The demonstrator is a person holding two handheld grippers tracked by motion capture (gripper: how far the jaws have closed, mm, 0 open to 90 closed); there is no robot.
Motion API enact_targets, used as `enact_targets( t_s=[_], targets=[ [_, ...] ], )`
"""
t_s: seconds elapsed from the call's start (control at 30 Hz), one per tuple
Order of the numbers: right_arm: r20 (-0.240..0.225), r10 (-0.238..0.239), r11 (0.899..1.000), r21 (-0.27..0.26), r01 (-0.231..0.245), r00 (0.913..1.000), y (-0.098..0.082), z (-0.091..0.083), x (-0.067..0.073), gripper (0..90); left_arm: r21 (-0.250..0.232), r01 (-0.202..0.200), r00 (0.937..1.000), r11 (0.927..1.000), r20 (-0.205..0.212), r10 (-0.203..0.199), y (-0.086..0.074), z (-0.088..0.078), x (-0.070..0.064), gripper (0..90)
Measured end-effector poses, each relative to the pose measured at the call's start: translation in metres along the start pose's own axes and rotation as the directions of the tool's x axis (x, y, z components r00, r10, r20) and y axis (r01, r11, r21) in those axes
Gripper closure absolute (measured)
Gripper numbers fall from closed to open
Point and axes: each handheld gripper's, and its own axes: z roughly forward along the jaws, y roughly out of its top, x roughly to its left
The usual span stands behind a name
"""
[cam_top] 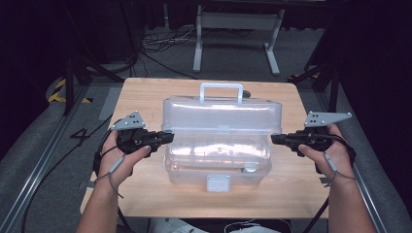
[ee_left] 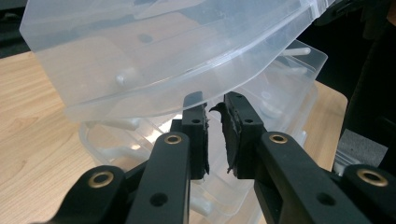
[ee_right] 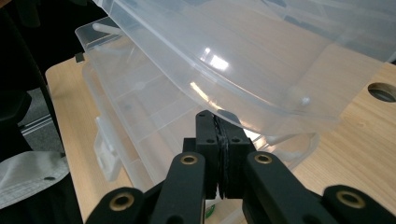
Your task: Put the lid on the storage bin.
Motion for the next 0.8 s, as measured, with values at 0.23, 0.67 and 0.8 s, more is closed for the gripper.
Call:
enact_targets(
  t_s=[0.23, 0.67, 0.8],
  targets=[
    [-0.02, 0.019, 0.999, 0.034, -0.018, 0.9996, -0.0015, -0.0007, 0.0009, 89.1, 0.042, 0.026, 0.9996, 0.9988, 0.009, -0.026, -0.0011, -0.0016, -0.0014, 82.3],
    [-0.048, 0.03, 0.992, 0.126, -0.024, 0.9984, -0.0036, 0.0011, 0.004, 88.9, 0.135, 0.04, 0.999, 0.9901, 0.013, -0.042, -0.0017, -0.0024, -0.0071, 85.3],
    [-0.049, 0.023, 0.988, 0.151, -0.015, 0.9985, -0.0038, 0.0019, 0.0057, 88.7, 0.157, 0.035, 0.9993, 0.9869, 0.008, -0.037, -0.0022, -0.0026, -0.0086, 85.4]
  ],
)
